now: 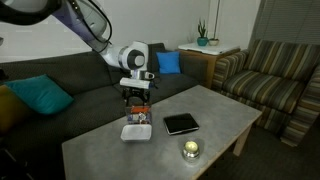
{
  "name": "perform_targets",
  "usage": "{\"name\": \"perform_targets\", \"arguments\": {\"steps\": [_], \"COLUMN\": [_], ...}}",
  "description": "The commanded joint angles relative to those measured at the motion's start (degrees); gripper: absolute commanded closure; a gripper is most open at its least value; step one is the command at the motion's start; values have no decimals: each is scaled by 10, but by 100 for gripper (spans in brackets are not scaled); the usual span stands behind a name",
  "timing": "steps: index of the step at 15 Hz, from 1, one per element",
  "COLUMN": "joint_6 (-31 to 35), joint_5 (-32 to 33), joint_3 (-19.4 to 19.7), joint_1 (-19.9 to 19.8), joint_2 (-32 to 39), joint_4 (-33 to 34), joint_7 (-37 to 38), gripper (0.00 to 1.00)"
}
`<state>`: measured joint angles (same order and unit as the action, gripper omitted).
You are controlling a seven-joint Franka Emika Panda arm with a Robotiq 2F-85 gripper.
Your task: Remove the orange object from the storage container and put it on the table
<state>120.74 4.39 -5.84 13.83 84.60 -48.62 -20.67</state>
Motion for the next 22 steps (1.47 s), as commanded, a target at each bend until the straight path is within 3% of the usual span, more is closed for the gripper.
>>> {"name": "perform_targets", "arguments": {"steps": [1, 9, 15, 22], "joint_6": [18, 29, 89, 111], "joint_5": [-27, -19, -22, -22], "joint_3": [-10, -2, 6, 5], "joint_1": [-10, -3, -1, -4], "joint_2": [-1, -2, -1, 0], "joint_4": [9, 10, -9, -31], "joint_7": [62, 87, 127, 143], "gripper": [0, 0, 0, 0]}}
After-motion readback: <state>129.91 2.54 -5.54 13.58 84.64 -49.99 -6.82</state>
